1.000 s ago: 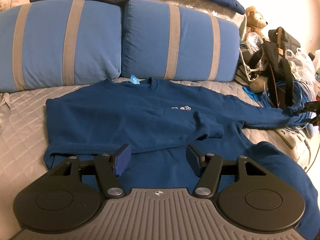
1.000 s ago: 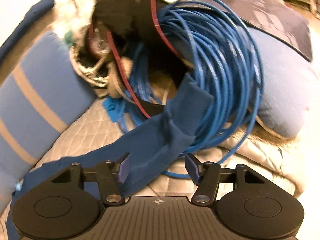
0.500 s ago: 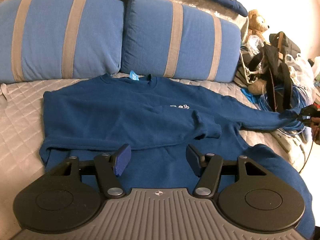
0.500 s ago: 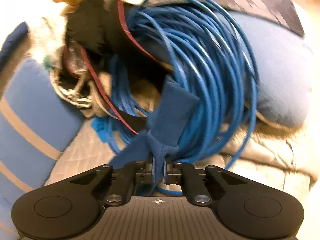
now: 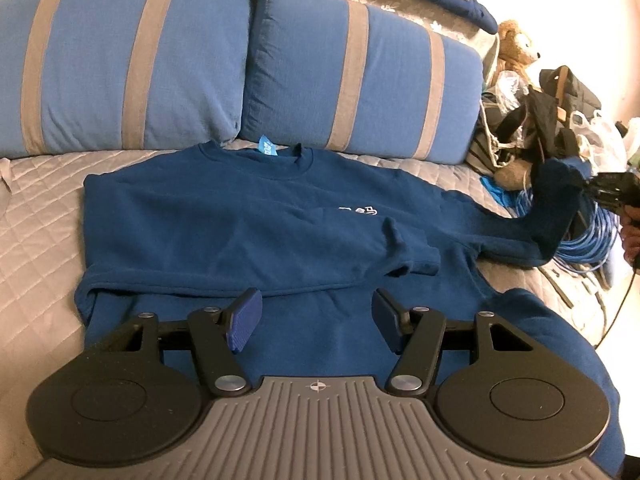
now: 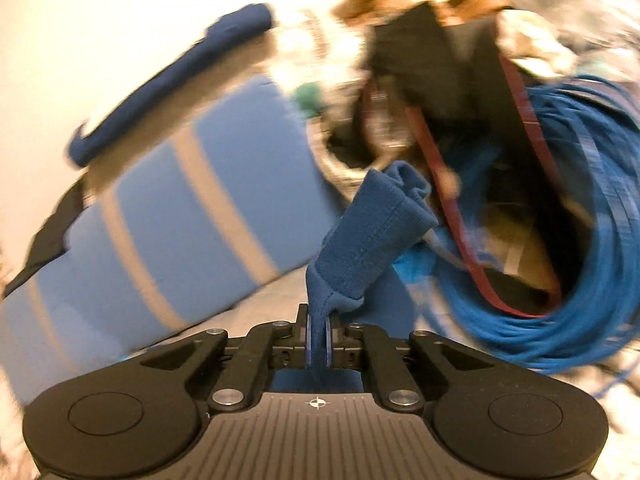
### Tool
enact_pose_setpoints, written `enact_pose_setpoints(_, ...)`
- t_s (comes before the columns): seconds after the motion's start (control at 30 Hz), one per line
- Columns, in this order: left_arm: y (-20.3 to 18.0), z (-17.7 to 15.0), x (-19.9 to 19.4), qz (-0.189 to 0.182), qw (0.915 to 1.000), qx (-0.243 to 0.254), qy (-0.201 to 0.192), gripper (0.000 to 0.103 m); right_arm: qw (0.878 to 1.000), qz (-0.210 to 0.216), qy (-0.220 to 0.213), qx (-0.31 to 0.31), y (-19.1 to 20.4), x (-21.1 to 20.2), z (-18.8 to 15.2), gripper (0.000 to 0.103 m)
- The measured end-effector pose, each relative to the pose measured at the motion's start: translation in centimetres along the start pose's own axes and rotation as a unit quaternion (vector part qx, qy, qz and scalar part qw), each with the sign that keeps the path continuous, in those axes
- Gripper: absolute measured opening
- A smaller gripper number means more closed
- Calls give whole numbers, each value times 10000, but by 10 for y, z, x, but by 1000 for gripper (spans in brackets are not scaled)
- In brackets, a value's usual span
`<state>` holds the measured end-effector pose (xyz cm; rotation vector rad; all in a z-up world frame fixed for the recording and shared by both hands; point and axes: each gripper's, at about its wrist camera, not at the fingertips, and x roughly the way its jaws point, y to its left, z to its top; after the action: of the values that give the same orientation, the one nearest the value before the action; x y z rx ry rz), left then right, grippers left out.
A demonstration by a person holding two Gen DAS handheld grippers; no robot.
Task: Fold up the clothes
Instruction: 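Grasp the other sleeve cuff with the right gripper and lift it, then lay the sleeve across the body and open the right gripper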
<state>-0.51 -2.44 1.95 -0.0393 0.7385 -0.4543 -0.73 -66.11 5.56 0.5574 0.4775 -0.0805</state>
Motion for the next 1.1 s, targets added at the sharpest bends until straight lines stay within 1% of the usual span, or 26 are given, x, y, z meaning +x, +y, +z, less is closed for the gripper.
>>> enact_pose_setpoints(0.1, 2, 0, 0, -26, 10000, -54, 3, 60, 9990, 382, 146, -173, 26, 10, -5, 8)
enact_pose_setpoints(0.23, 3, -1, 0, -14, 9999, -134, -1, 60, 9958, 767, 342, -370, 58, 23, -16, 8)
enact_pose_setpoints(0.37, 5, -1, -1, 32, 9997, -225, -2, 60, 9918, 1032, 523, -550, 85, 36, -28, 8)
enact_pose_setpoints(0.6, 7, -1, 0, -4, 9996, -271, 36, 60, 9844, 1238, 740, -1006, 123, 50, -51, 8)
enact_pose_setpoints(0.8, 8, -1, 0, 59, 9995, -319, 38, 60, 9748, 1387, 890, -1502, 160, 67, -78, 8)
enact_pose_setpoints(0.9, 8, -1, 0, 49, 9994, -349, 69, 60, 9674, 1500, 954, -1804, 183, 76, -95, 8)
enact_pose_setpoints(1.0, 10, 0, 1, 48, 9991, -407, 90, 60, 9568, 1602, 1104, -2161, 207, 89, -118, 9)
enact_pose_setpoints(1.07, 13, 0, 2, 30, 9987, -488, 147, 60, 9463, 1597, 1334, -2475, 219, 100, -135, 10)
enact_pose_setpoints(1.1, 16, 1, 4, 13, 9982, -565, 195, 60, 9403, 1548, 1498, -2636, 225, 105, -144, 15)
